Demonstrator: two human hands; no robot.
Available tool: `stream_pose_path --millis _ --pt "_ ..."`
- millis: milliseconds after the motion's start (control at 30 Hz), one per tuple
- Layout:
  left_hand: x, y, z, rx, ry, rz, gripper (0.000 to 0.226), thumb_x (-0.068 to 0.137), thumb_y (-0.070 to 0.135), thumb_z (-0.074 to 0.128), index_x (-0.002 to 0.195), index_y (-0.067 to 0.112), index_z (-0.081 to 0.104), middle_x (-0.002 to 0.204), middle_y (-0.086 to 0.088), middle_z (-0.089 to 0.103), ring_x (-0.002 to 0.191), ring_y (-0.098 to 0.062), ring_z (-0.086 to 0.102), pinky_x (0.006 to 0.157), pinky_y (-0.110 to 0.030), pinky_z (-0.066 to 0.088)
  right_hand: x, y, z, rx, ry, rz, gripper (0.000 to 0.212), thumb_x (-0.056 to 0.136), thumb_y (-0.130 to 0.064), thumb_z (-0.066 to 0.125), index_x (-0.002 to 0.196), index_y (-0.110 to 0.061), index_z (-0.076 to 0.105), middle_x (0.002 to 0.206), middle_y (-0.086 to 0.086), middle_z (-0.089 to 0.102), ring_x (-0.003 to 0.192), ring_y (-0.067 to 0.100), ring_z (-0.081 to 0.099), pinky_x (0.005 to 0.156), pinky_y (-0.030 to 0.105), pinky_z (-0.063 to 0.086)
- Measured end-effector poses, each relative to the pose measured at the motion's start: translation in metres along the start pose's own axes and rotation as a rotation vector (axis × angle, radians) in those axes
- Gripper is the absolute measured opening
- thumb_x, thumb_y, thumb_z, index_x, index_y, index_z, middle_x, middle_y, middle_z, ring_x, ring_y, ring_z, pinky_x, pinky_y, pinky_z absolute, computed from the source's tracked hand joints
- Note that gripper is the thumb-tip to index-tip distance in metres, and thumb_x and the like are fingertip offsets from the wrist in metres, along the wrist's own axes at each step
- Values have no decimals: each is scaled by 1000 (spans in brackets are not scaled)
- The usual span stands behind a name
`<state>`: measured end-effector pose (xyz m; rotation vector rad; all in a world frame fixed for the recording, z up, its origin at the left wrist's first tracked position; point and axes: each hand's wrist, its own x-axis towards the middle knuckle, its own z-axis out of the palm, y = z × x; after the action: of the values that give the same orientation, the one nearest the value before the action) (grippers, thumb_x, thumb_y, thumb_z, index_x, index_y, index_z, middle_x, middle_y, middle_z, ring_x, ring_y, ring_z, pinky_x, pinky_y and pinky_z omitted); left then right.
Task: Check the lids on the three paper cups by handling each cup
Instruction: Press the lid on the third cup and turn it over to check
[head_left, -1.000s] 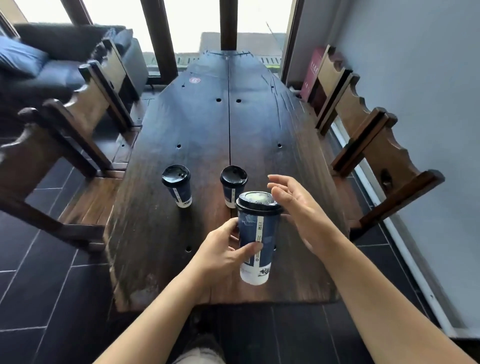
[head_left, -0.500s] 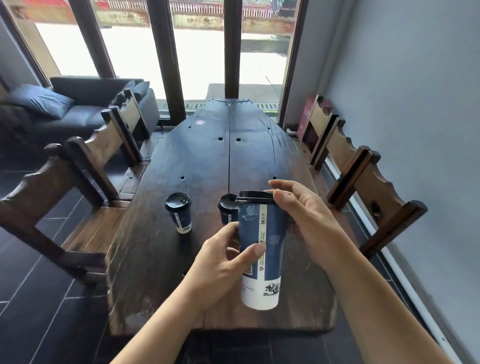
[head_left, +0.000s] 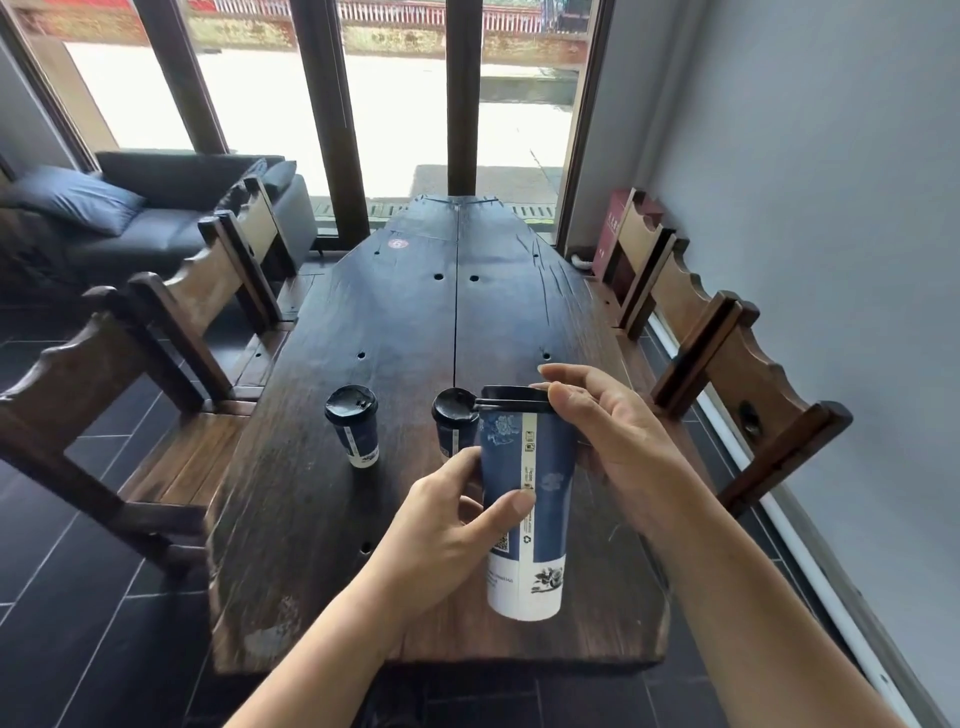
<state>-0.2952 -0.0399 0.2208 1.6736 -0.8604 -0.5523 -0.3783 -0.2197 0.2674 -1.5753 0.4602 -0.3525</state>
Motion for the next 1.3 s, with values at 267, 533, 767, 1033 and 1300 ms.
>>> stream_pose_path --millis 267,533,767,1033,1300 --pt "6 -8 3 -15 -26 -16 47 83 67 66 119 37 65 111 11 77 95 -19 76 86 -50 61 4 8 -5 -13 0 14 61 81 -45 66 135 -19 56 128 3 70 118 20 69 96 37 58" --pt "6 -34 3 -94 -66 -109 105 72 47 86 156 43 24 136 18 59 117 -8 67 89 -31 60 -1 34 10 -373 3 -32 88 73 -62 74 147 -24 46 130 -10 63 121 10 64 107 38 53" --pt "8 -32 -1 -409 50 -161 76 77 11 87 143 25 51 124 -1 73 106 -15 74 81 -25 60 -7 22 22 -456 -70 -65 68 80 -64 59 141 -39 44 117 -29 56 101 -13 59 86 9 47" --pt "-2 -30 -3 -896 263 -237 43 86 18 72 126 8 58 111 -21 72 90 -31 75 71 -45 65 -51 30 -13 -320 1 39 81 63 -82 59 138 -55 45 130 -22 59 107 -6 67 76 13 55" --pt "-24 -44 1 -889 158 -373 99 59 50 95 140 16 50 129 -22 68 109 -41 71 86 -58 61 -66 34 -7 -268 74 -39 53 67 -69 69 112 -41 66 98 -13 74 87 12 73 73 32 62"
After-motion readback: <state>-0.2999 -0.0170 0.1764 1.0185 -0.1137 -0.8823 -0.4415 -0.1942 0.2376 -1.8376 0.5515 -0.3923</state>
